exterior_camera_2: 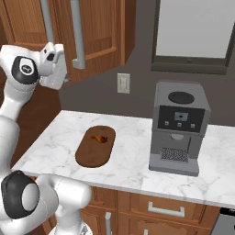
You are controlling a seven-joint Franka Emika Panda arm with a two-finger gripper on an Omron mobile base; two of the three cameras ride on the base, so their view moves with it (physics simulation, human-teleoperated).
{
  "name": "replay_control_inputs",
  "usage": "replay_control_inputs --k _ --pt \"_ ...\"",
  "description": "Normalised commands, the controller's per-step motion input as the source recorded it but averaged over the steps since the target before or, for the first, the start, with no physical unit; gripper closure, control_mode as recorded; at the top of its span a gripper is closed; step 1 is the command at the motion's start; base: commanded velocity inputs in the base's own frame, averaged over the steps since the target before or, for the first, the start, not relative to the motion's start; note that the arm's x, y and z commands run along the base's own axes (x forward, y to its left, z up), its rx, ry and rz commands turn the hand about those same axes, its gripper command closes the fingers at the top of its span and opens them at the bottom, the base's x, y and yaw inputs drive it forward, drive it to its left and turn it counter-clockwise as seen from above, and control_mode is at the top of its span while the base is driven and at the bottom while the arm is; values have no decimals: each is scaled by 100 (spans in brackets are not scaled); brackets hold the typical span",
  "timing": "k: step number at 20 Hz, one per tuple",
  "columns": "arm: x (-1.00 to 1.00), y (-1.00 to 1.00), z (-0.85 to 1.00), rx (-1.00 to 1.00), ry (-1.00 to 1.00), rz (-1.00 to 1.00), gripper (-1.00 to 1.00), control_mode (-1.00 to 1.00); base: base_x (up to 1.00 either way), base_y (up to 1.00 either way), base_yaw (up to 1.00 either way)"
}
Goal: Open the cabinet, retrieve the rolling pin, and place it next to the meat on the cutting board to prepare for tenderizing.
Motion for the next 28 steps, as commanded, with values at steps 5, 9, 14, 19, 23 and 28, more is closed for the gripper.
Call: replay_control_inputs --k 5,9,14,19,23,28 --pt "-15 -62 -1 0 0 -2 -100 -100 0 0 0" --pt "-48 -80 -4 0 0 -9 -100 -100 0 0 0" --pt "-65 -90 -4 0 0 -12 -100 -100 0 0 0" --pt "-19 -84 -1 0 4 -10 -100 -100 0 0 0" --pt "3 -45 -3 0 4 -1 -100 -100 0 0 0" --pt "-39 2 0 0 -7 0 -100 -100 0 0 0"
